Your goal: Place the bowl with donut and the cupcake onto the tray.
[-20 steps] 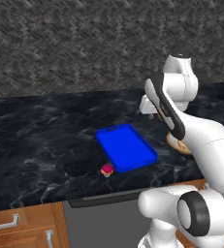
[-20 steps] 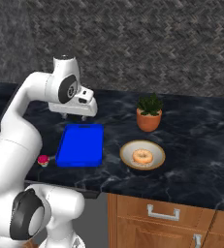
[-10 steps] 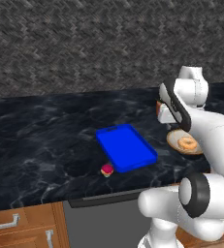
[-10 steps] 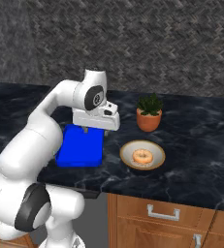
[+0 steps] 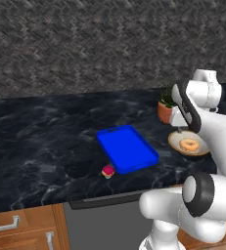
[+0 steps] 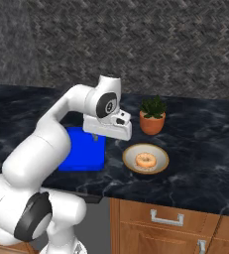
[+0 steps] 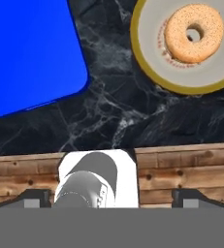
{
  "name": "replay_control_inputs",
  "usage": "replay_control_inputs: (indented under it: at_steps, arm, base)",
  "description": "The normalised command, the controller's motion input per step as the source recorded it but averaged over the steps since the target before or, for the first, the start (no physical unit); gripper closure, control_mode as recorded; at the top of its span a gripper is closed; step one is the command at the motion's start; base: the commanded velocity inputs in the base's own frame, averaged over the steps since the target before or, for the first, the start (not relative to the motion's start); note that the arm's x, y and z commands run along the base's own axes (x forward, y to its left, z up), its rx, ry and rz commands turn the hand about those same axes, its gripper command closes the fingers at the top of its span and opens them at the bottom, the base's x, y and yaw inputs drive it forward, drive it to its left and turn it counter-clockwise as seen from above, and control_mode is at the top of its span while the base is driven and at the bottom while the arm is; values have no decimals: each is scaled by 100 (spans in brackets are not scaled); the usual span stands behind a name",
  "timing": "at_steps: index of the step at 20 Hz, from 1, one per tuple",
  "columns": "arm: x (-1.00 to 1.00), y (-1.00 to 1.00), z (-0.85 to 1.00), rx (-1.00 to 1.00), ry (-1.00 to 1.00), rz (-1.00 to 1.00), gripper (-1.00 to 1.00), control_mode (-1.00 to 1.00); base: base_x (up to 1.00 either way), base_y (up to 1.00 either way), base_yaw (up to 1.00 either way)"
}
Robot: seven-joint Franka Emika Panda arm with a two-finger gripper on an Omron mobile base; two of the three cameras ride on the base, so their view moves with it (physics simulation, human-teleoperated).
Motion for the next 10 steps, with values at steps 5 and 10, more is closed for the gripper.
replay_control_inputs:
  at_steps: [5,10]
  arm:
    - [-3,-45,0,1,-3,-12,-100,-100]
    - [0,-79,-4,4,0,-23,-100,-100]
  base:
    - [0,0,0]
    - [0,0,0]
